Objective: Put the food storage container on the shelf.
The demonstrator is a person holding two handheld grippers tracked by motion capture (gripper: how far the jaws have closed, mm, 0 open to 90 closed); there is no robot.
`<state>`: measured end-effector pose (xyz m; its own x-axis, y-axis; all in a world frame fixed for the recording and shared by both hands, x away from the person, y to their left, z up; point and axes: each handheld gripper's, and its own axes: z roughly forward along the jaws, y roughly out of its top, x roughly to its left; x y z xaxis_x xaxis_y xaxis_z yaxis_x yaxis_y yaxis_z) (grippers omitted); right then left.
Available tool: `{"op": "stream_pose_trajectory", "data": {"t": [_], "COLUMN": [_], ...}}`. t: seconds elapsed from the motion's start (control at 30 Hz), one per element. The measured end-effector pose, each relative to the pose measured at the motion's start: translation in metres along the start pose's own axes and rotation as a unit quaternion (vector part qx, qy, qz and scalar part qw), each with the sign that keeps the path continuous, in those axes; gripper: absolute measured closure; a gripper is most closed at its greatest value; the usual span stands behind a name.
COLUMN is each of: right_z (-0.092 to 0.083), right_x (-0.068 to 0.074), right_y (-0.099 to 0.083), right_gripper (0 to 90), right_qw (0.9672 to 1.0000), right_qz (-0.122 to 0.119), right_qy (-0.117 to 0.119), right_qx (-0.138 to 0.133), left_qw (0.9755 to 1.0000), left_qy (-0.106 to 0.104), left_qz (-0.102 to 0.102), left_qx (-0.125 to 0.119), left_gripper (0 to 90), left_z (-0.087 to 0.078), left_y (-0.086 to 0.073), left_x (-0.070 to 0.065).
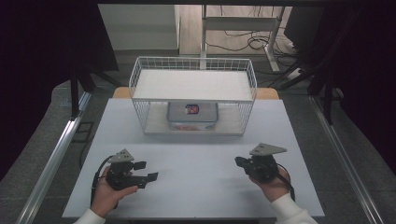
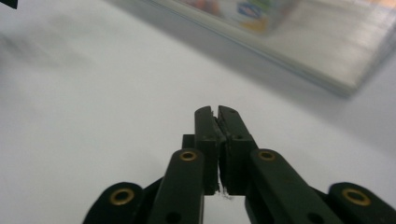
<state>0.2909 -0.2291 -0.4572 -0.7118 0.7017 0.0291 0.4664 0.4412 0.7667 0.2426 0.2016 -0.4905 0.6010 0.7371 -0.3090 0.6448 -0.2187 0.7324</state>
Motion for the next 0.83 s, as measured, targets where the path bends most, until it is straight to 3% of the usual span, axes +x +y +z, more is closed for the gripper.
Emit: {"op": "stream_pose_trajectory", "data": {"t": [0.07, 0.13, 0.3, 0.63, 0.83], "right_z": [-0.005, -0.008, -0.009, -0.005, -0.005], "right_x": [-0.007, -0.008, -0.006, -0.006, -0.007], "right_y": [-0.009, -0.015, -0.013, -0.017, -0.019], "right_gripper": [70.8, 42.6, 35.4, 28.5, 24.6], "right_qw": [0.9999, 0.9997, 0.9994, 0.9996, 0.9995], "right_qz": [0.013, 0.012, 0.009, 0.015, 0.016], "right_qy": [0.005, -0.002, 0.001, 0.004, -0.007], "right_qx": [-0.005, -0.022, -0.033, -0.023, -0.027], "left_qw": [1.0000, 0.9998, 0.9995, 0.9995, 0.9994], "left_qy": [0.006, 0.017, 0.030, 0.031, 0.034], "left_qz": [-0.003, -0.003, -0.002, 0.001, 0.002], "left_qx": [-0.001, -0.005, -0.007, -0.009, -0.007], "left_gripper": [28.0, 27.9, 27.7, 27.4, 27.0], "left_z": [-0.001, -0.003, -0.004, -0.006, -0.005], "left_y": [0.000, -0.001, -0.003, -0.004, -0.004], "left_x": [0.002, 0.004, 0.007, 0.011, 0.012]}}
